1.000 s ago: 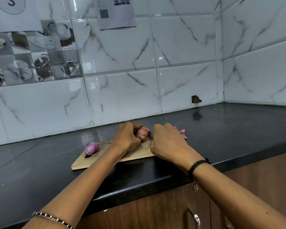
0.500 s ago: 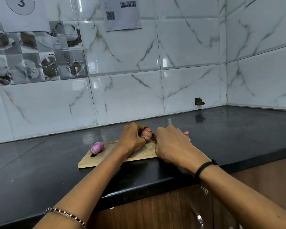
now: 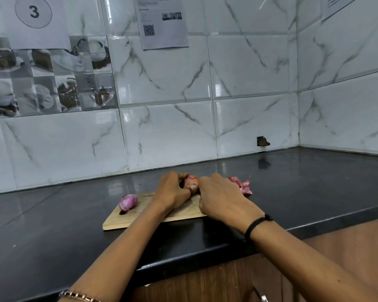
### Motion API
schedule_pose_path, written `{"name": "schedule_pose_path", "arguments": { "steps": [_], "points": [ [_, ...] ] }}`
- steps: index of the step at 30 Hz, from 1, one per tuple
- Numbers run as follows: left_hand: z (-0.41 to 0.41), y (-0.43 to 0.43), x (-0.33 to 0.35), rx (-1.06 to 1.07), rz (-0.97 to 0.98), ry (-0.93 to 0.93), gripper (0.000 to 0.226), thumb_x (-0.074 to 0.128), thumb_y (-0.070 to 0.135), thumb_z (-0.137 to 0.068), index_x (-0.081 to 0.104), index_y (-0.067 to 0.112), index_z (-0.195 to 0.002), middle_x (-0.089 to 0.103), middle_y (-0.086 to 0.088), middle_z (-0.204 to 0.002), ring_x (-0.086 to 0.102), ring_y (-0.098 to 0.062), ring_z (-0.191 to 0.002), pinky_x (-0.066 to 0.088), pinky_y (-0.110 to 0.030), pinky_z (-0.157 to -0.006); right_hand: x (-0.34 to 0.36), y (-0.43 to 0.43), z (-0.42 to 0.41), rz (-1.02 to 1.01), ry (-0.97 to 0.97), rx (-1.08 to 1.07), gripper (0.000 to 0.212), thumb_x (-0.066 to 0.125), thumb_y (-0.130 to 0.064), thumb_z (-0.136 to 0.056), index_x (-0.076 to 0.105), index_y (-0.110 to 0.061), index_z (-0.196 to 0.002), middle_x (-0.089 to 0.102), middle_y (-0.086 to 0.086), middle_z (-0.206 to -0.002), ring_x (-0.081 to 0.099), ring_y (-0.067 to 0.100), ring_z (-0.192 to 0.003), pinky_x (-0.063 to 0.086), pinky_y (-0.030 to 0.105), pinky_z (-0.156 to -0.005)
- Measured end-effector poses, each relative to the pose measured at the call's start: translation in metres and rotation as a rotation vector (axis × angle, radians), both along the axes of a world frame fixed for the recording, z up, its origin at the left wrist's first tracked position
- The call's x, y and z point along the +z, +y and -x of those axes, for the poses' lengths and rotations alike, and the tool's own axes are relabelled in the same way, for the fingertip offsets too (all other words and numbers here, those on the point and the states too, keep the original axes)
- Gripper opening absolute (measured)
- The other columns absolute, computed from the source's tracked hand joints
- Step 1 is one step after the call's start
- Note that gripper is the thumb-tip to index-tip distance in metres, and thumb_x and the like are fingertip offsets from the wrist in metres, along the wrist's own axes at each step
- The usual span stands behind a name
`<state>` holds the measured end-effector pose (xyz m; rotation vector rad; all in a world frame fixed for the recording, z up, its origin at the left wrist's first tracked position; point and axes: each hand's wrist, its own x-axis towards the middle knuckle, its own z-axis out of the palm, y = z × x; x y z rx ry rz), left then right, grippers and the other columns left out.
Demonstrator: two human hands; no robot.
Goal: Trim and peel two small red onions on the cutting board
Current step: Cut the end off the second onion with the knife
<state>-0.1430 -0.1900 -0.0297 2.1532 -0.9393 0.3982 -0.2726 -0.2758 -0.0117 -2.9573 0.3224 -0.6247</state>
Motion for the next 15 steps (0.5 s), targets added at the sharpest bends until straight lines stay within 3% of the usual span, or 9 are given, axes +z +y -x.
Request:
{"name": "schedule_pose_path", "arguments": {
  "steps": [5, 10, 12, 15],
  "points": [
    [-0.006, 0.003, -0.002, 0.001, 0.002, 0.028, 0.022, 0.071, 0.017, -0.087, 0.075, 0.019, -0.108, 0.075, 0.007, -0.099, 0.067, -0.007, -0.095, 0.042, -0.003, -0.069, -0.003, -0.006, 0.002, 0.011, 0.010, -0.034, 0.026, 0.052, -0.015, -0.099, 0.058, -0.009, -0.123, 0.056, 0.014, -0.125, 0.060, 0.036, -0.116, 0.038, 0.036, -0.077],
    [-0.006, 0.003, -0.001, 0.016, -0.004, 0.050, 0.029, 0.073, 0.023, -0.088, 0.072, 0.019, -0.117, 0.072, 0.007, -0.105, 0.065, -0.007, -0.098, 0.043, -0.016, -0.084, 0.000, -0.024, 0.008, -0.024, 0.015, -0.084, 0.027, 0.053, -0.026, -0.099, 0.060, -0.015, -0.123, 0.053, 0.010, -0.110, 0.061, 0.035, -0.110, 0.047, 0.041, -0.080],
    [-0.006, 0.003, 0.000, 0.008, 0.006, 0.067, 0.028, 0.073, 0.024, -0.088, 0.071, 0.020, -0.116, 0.073, 0.006, -0.107, 0.065, -0.008, -0.097, 0.044, -0.017, -0.083, 0.001, -0.030, 0.009, -0.010, 0.004, -0.095, 0.024, 0.053, -0.027, -0.100, 0.063, -0.017, -0.119, 0.048, 0.006, -0.098, 0.063, 0.033, -0.103, 0.044, 0.038, -0.073],
    [-0.009, 0.004, -0.002, 0.030, 0.011, 0.107, 0.035, 0.076, 0.032, -0.086, 0.066, 0.019, -0.117, 0.071, 0.002, -0.110, 0.065, -0.012, -0.100, 0.047, -0.022, -0.086, -0.001, -0.038, 0.012, -0.008, -0.011, -0.121, 0.016, 0.052, -0.030, -0.102, 0.060, -0.017, -0.108, 0.051, 0.004, -0.100, 0.060, 0.031, -0.091, 0.040, 0.036, -0.070]
  ]
}}
